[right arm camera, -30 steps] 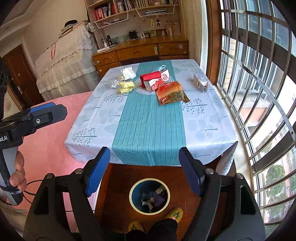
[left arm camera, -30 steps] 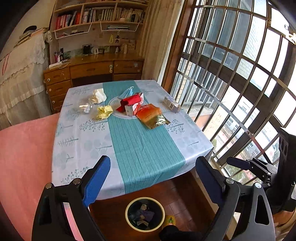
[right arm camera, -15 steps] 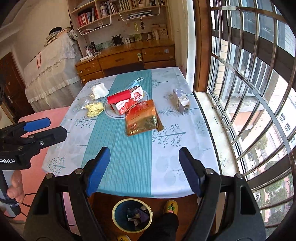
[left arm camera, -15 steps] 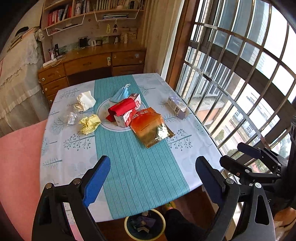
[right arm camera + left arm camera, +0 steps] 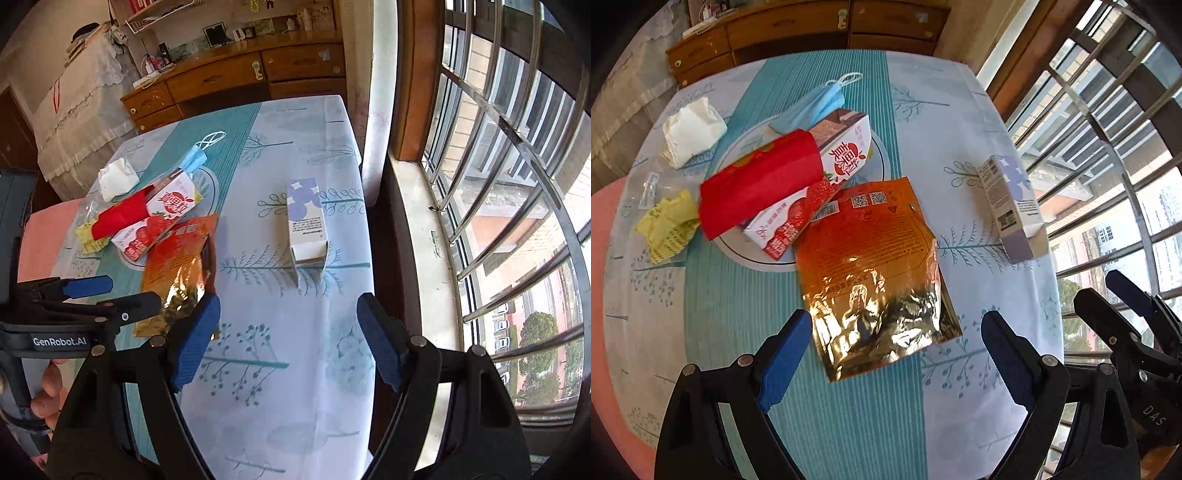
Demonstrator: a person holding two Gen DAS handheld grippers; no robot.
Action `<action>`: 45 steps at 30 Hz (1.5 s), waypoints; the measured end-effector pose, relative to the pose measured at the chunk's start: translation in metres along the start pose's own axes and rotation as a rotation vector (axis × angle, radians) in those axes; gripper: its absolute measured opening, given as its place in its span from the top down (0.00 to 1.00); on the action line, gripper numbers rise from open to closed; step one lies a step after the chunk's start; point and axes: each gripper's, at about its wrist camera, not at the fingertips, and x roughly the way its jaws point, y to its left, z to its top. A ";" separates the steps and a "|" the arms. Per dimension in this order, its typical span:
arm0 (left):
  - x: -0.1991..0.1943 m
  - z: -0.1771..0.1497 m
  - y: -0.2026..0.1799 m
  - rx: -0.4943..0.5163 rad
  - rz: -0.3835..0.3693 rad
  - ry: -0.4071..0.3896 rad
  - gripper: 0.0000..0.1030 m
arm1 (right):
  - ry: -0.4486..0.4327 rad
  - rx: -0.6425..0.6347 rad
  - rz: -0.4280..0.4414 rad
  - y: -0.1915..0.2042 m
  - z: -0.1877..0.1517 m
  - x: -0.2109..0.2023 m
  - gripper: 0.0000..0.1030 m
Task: Collect trash
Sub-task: 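Grasp the orange foil bag with the left tool while the right tool grasps the white-and-purple carton, then carry the orange bag and carton in both tools over the bin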
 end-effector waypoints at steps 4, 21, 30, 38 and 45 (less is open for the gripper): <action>0.039 0.020 -0.008 -0.037 0.072 0.032 0.08 | 0.029 -0.021 0.006 -0.010 0.021 0.045 0.28; 0.112 0.063 -0.028 -0.069 0.227 0.087 0.09 | 0.120 -0.045 0.009 -0.012 0.047 0.133 0.44; 0.108 0.068 -0.018 -0.090 0.205 0.066 0.20 | 0.104 -0.040 0.017 -0.013 0.043 0.128 0.68; 0.091 0.064 -0.003 -0.108 0.198 0.038 0.61 | 0.107 -0.053 0.043 -0.006 0.029 0.120 0.69; 0.075 0.042 0.021 -0.126 0.127 0.048 0.85 | 0.118 -0.074 0.075 0.013 0.006 0.102 0.69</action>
